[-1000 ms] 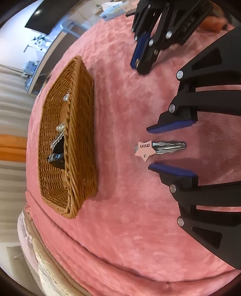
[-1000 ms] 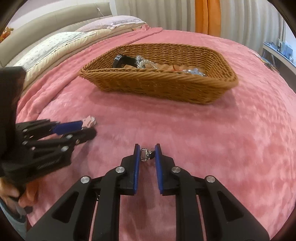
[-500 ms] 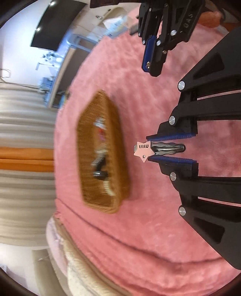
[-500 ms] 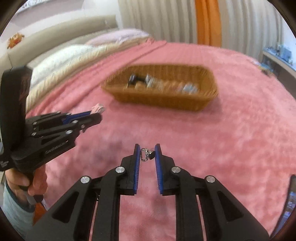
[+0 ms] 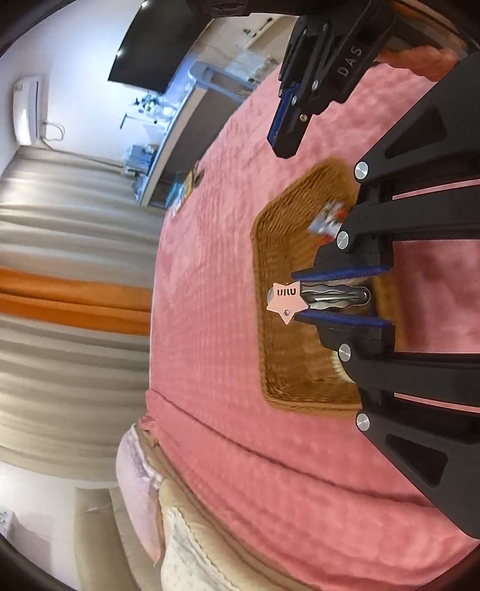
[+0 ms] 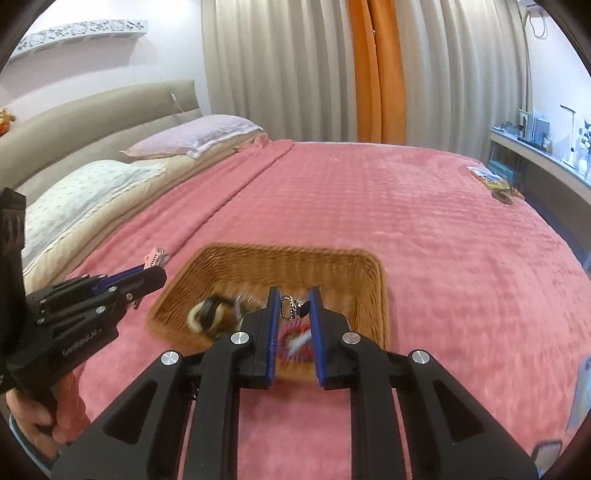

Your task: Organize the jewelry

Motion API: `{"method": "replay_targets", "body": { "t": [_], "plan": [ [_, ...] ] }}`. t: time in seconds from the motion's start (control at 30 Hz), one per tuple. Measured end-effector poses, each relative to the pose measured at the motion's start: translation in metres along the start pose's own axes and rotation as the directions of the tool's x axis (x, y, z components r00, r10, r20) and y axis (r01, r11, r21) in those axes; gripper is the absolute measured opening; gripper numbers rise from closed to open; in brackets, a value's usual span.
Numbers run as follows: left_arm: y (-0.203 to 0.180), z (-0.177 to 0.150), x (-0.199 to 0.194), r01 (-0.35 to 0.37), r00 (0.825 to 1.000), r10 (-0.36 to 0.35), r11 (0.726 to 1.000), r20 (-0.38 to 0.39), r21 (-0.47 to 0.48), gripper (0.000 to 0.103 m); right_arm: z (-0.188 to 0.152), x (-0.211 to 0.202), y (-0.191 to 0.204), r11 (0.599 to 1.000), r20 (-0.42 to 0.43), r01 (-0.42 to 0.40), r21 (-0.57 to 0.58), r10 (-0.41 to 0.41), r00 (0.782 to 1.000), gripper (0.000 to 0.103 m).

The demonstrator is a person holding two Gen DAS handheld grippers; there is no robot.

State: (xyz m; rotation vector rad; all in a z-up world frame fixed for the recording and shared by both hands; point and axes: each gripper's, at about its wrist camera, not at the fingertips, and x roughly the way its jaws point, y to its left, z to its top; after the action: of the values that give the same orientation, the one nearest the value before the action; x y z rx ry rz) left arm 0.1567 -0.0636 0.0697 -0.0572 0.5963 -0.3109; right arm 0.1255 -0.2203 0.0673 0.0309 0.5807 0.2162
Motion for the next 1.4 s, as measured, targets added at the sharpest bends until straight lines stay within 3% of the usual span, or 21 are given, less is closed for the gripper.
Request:
{"method": "replay_targets", "body": {
  "t": [0.1, 0.27, 0.47, 0.57, 0.63, 0.67, 0.7, 0.87, 1.07, 1.2, 1.3, 1.4],
  "plan": [
    [0.007, 0.009, 0.029, 0.005, 1.0, -0.006, 1.0, -0.022, -0.017, 0.014, 0.007, 0.042, -0.003, 0.998, -0.044, 0.053, -0.019, -0.054, 0.998, 0.014],
    [0.017, 0.014, 0.071, 0.015, 0.996, -0.018, 0.999, -0.087, -0.038, 0.014, 0.007, 0.104, -0.011, 0.999, -0.156, 0.036, 0.009, -0.034, 0.987, 0.014],
    [0.021, 0.0, 0.101, 0.024, 0.988, -0.033, 0.998, -0.149, -0.061, 0.015, -0.008, 0.133, -0.022, 0.998, -0.252, 0.043, 0.051, -0.029, 0.967, 0.014],
    [0.023, -0.002, 0.101, 0.032, 0.987, -0.041, 0.998, -0.155, -0.062, 0.017, -0.009, 0.133, -0.027, 0.996, -0.264, 0.008, 0.094, 0.017, 0.964, 0.016],
    [0.025, 0.0, 0.095, 0.046, 0.988, -0.056, 0.996, -0.143, -0.07, 0.034, -0.007, 0.123, -0.029, 0.995, -0.241, 0.013, 0.1, 0.011, 0.971, 0.032],
    [0.025, 0.001, 0.089, 0.043, 0.991, -0.052, 0.997, -0.124, -0.07, 0.04, -0.005, 0.118, -0.028, 0.995, -0.224, 0.022, 0.097, 0.0, 0.975, 0.053],
    [0.025, 0.002, 0.083, 0.04, 0.993, -0.047, 0.997, -0.108, -0.068, 0.052, -0.003, 0.112, -0.027, 0.995, -0.204, 0.027, 0.091, -0.008, 0.979, 0.058],
    [0.025, 0.011, 0.039, 0.052, 0.998, -0.055, 0.997, -0.035, -0.063, 0.06, 0.006, 0.065, -0.02, 0.996, -0.137, -0.008, 0.09, 0.021, 0.99, 0.058],
    [0.022, 0.014, -0.042, 0.032, 0.994, -0.027, 0.999, 0.106, -0.043, 0.079, 0.004, -0.018, 0.0, 1.0, 0.002, -0.014, 0.022, 0.014, 1.0, 0.058],
    [0.013, 0.001, -0.098, -0.048, 0.98, 0.049, 0.999, 0.194, -0.013, 0.085, -0.016, -0.062, 0.009, 1.0, 0.057, -0.008, -0.003, 0.008, 0.998, 0.059],
    [0.007, -0.013, -0.123, -0.074, 0.97, 0.074, 0.997, 0.233, -0.005, 0.087, -0.037, -0.083, 0.011, 1.0, 0.084, 0.024, 0.0, -0.024, 0.996, 0.066],
    [-0.002, -0.034, -0.14, -0.125, 0.959, 0.117, 0.992, 0.257, 0.018, 0.087, -0.061, -0.095, 0.01, 0.999, 0.096, 0.036, 0.014, -0.037, 0.995, 0.066]
  ]
}}
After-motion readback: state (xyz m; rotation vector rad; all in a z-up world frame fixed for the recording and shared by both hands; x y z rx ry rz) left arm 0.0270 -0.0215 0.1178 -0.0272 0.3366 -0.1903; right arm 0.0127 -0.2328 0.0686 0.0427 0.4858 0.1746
